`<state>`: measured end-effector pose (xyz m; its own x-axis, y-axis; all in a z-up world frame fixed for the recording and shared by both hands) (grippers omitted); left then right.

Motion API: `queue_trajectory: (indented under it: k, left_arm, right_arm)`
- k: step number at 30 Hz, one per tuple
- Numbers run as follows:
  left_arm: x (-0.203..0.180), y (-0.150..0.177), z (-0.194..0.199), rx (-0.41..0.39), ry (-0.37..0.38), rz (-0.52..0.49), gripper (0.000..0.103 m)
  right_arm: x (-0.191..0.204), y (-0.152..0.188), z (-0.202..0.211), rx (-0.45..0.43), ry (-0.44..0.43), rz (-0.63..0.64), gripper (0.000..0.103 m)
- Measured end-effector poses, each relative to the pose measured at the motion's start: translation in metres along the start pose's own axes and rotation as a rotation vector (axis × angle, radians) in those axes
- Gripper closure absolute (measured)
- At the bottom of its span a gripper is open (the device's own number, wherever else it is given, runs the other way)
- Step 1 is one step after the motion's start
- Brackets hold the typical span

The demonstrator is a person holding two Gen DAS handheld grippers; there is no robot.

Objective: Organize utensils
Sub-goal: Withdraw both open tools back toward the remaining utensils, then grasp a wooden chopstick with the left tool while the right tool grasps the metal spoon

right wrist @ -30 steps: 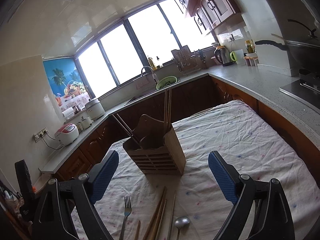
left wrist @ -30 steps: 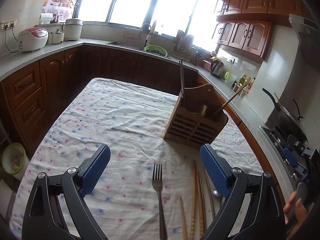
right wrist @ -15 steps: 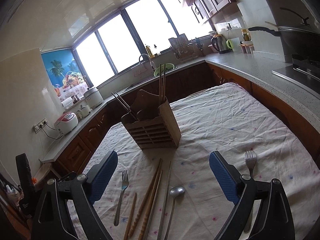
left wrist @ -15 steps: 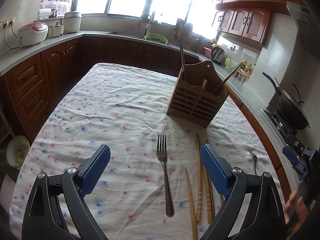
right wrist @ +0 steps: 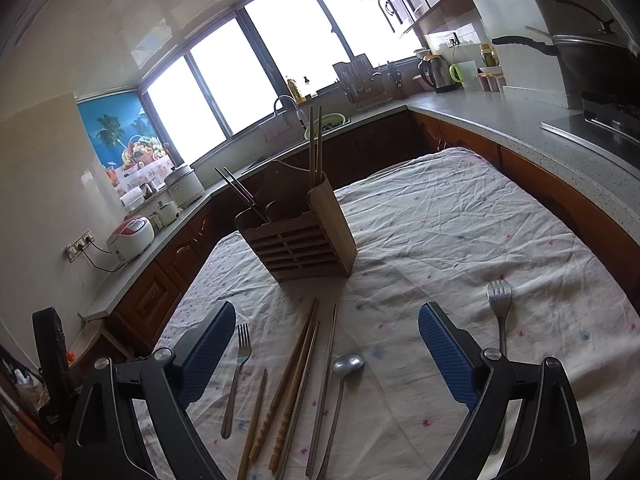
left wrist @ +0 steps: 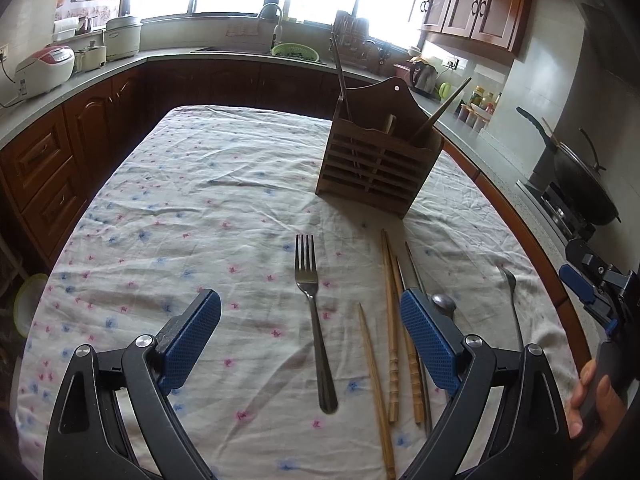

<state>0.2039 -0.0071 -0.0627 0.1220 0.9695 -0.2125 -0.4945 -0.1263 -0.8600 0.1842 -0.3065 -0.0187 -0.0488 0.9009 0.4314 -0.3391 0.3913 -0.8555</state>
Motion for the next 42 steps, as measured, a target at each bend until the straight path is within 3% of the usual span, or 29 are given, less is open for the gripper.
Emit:
queue_trajectory:
  k: [5,9,14,20,28,35,39,42]
  left_arm:
    - [-0.005,0.006,-0.008,0.027,0.008,-0.012,0.01]
    - [-0.011,0.01,-0.016,0.058,0.016,-0.041,0.019]
    - [-0.023,0.023,-0.029,0.113,0.041,-0.085,0.031]
    - [-0.038,0.038,-0.049,0.182,0.067,-0.127,0.041]
    - [-0.048,0.058,-0.074,0.285,0.085,-0.152,0.056]
    - [-0.056,0.059,-0.088,0.303,0.085,-0.204,0.067]
    - [-0.062,0.058,-0.091,0.294,0.086,-0.25,0.092]
    - [-0.063,0.058,-0.092,0.283,0.09,-0.254,0.096]
  right_arm:
    - [0.001,0.008,-0.008,0.041,-0.009,0.012,0.009]
    - [-0.001,0.018,-0.016,0.089,-0.011,0.009,0.013]
    - [-0.004,0.035,-0.029,0.17,-0.003,0.018,0.043]
    - [-0.009,0.061,-0.046,0.277,0.016,0.03,0.061]
    - [-0.013,0.087,-0.064,0.381,0.021,0.035,0.068]
    - [-0.012,0.102,-0.077,0.429,0.031,0.068,0.075]
    - [-0.011,0.102,-0.083,0.43,0.042,0.102,0.082]
    - [-0.008,0.102,-0.083,0.433,0.049,0.148,0.085]
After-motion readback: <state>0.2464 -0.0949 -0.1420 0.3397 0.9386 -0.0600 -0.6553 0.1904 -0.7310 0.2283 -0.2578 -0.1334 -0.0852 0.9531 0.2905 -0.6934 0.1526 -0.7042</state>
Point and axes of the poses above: each gripper's, at about its wrist camera, not at the fingertips, and z roughly against the way its jaws point, x to its left, y to its underside, the point moved 5 cm from there along -z, roughly the way its jaws point, and after that the axes turned 15 degrees about -x, right-handed, at the moved point
